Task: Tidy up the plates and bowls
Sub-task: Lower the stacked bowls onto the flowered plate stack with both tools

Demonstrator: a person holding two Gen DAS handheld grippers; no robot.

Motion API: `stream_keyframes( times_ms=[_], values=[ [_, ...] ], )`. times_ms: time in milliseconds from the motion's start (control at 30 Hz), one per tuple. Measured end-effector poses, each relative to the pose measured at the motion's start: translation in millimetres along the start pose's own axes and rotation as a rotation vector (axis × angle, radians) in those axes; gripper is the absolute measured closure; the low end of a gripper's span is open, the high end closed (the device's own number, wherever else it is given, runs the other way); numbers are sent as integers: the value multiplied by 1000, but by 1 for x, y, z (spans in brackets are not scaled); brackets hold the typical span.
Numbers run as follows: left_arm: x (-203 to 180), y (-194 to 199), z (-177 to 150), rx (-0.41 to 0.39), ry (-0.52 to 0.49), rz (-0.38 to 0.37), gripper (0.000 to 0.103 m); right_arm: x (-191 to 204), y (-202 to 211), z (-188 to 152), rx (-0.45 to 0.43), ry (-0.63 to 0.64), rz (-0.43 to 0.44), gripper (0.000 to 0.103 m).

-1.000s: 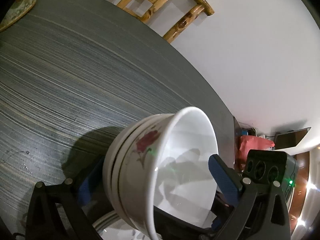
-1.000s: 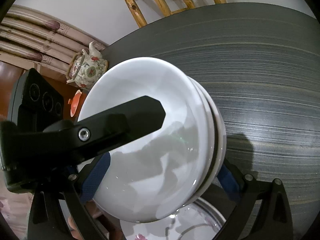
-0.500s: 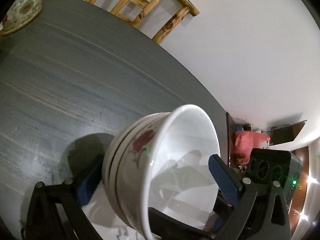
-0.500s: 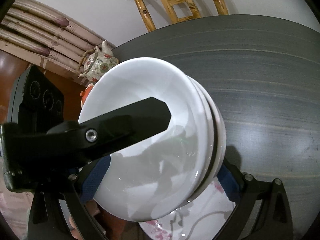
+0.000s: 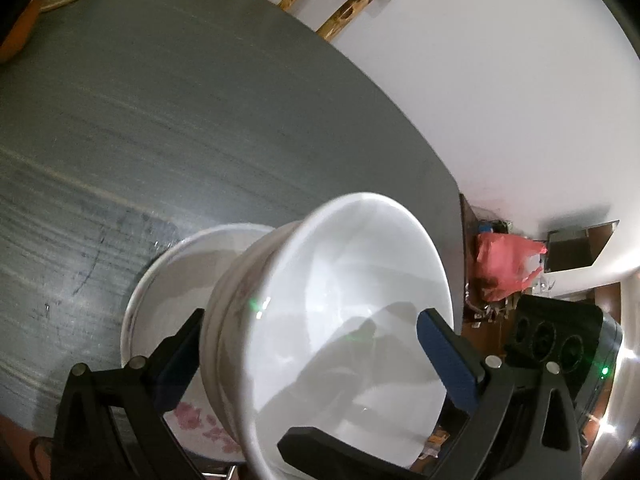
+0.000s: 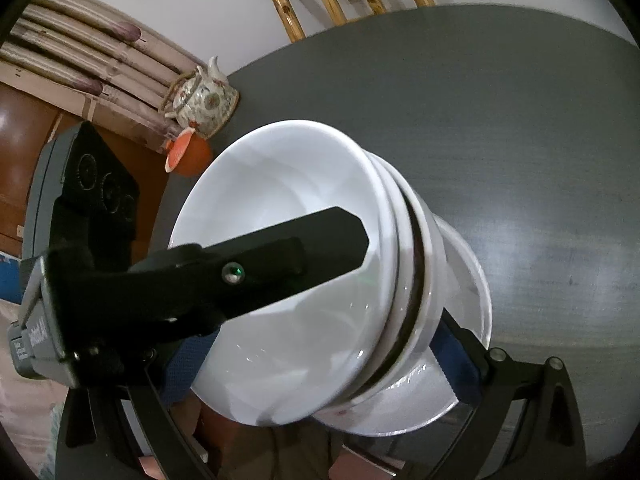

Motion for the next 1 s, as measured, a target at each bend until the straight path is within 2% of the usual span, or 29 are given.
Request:
stream_keyframes(
  times_ms=[400,1000],
  values=[
    [12,-21,-21,34,6,53,1,-18,-15,-19,17,-13,40,3],
    [-32,-46,-32,-3,-67,122,1,-40,-8,-34,18,-23,113,2]
  ],
)
Point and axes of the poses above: each gripper's, at about its wrist camera, not at the fingertips, and y roughly against the way its jaws point, x to its left, z to its top, the point moved 1 cm from there along -y, roughly the way its jaws point, and after that the axes turned 2 degrees about z, right-handed, at the moved point
